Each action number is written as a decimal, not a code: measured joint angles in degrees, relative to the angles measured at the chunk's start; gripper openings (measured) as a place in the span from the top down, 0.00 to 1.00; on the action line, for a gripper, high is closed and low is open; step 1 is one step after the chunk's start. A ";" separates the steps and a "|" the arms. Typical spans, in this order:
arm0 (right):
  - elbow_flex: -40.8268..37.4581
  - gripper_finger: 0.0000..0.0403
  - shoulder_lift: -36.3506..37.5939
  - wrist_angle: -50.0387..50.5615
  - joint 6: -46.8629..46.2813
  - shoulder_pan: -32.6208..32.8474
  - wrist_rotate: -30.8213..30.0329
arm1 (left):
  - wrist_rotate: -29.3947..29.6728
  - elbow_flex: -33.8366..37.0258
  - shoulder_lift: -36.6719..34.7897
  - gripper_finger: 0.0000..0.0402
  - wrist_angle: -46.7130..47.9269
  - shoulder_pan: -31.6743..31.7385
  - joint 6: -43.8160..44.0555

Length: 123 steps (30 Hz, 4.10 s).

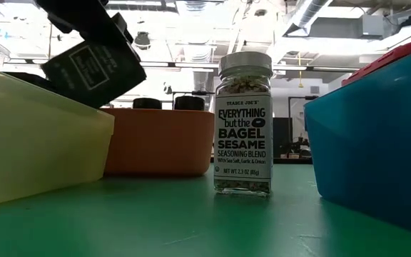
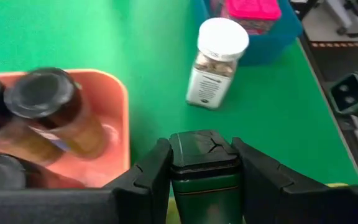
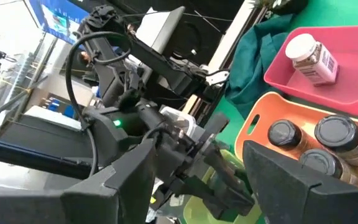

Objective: Sort spices by type
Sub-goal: Put the green seasoning can into the yellow bin

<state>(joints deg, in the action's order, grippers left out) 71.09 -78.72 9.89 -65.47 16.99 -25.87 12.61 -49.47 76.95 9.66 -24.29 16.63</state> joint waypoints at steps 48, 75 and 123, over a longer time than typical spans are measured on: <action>0.00 0.34 0.02 0.40 1.68 -1.40 0.31 | -12.90 -0.07 1.81 0.66 1.96 -3.85 -4.77; 0.00 0.34 0.02 0.39 1.03 -1.29 0.55 | -29.79 -0.07 1.85 0.66 -2.29 2.35 -27.01; 0.00 0.34 0.02 0.31 -3.95 -1.66 3.56 | -51.07 4.31 7.43 0.66 -13.57 8.99 -39.40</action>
<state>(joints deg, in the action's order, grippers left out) 71.09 -78.70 10.20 -69.43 15.33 -22.31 -38.46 -45.16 84.37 -3.91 -15.30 -22.77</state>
